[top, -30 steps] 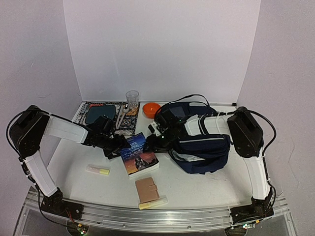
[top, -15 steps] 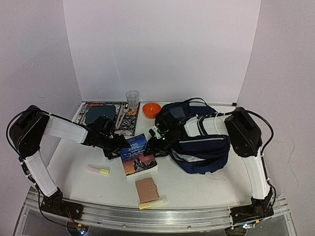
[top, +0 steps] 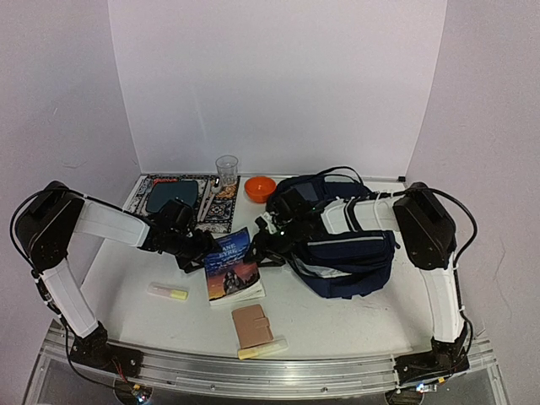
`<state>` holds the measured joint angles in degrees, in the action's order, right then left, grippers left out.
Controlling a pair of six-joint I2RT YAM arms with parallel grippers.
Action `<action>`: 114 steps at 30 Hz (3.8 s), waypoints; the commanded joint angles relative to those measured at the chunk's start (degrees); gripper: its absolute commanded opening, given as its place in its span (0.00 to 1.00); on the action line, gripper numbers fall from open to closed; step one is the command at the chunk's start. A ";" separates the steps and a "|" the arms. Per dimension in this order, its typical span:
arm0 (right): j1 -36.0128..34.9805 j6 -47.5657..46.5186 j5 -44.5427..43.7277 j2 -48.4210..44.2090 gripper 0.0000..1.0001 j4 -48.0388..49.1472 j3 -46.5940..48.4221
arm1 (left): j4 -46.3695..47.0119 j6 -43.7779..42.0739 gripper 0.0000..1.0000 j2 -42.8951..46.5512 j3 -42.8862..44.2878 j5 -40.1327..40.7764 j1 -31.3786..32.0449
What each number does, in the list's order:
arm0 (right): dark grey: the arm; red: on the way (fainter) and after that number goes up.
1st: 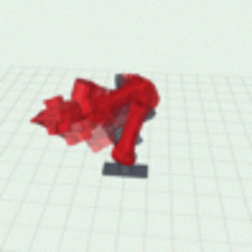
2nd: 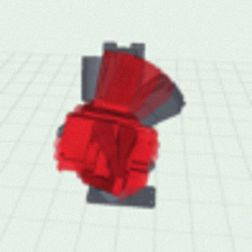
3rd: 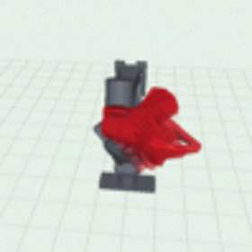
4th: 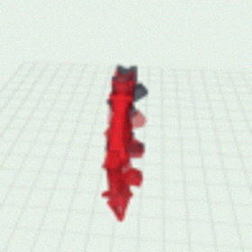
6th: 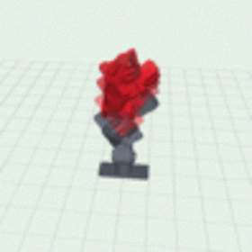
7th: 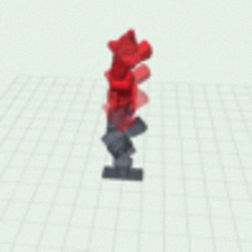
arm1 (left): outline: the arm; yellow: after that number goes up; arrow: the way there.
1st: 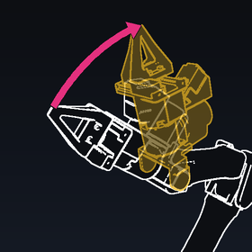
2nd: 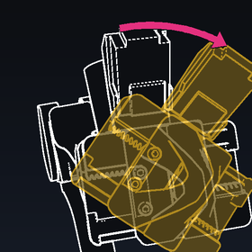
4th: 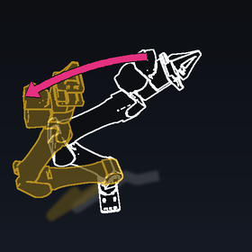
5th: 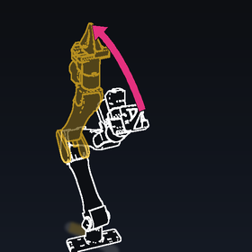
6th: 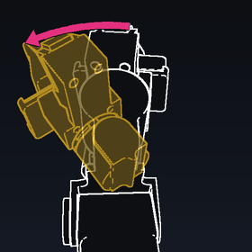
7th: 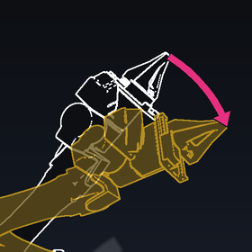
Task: Pack the student bag
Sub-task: Pick up the book from the center of the board, then pass from the right arm to the left, then pick up the largest pocket of the bag from the student bag.
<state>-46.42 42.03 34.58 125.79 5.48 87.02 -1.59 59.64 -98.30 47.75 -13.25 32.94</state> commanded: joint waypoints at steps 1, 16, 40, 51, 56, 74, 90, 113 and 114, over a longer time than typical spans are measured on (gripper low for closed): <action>-2.19 2.32 4.25 -5.84 0.42 11.49 0.26 | 3.68 1.87 0.74 1.13 -1.08 -5.45 2.02; -1.53 5.72 2.91 -0.50 0.29 11.41 -0.58 | 4.09 2.25 0.74 2.34 -0.97 -4.57 1.95; 3.37 22.06 -6.18 -23.01 0.00 30.69 -9.76 | 7.65 7.81 1.00 25.08 -5.57 7.53 1.69; 3.33 30.56 -13.44 -30.92 0.00 47.20 -16.65 | 17.61 13.01 1.00 26.46 -6.83 4.83 4.42; 3.20 31.73 -15.54 -33.02 0.00 52.53 -18.51 | 27.81 16.32 1.00 24.47 -8.53 4.31 5.83; 2.32 33.38 -17.32 -34.51 0.00 61.22 -20.88 | 42.18 22.85 0.99 14.89 -6.38 3.67 8.82; 0.28 31.03 -19.21 -33.09 0.00 57.91 -26.81 | 69.52 32.16 0.60 12.91 -8.88 5.78 10.35; 3.18 -27.40 -33.25 -42.03 0.66 -18.69 -13.32 | 67.42 28.18 0.00 16.35 -20.71 3.99 2.66; 3.18 -30.35 -35.07 -41.13 0.68 -23.34 -11.96 | 66.64 28.17 0.00 16.62 -20.90 3.41 2.29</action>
<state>-43.18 30.82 5.33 83.49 6.72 69.62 54.34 88.46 -86.96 25.33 -7.37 36.68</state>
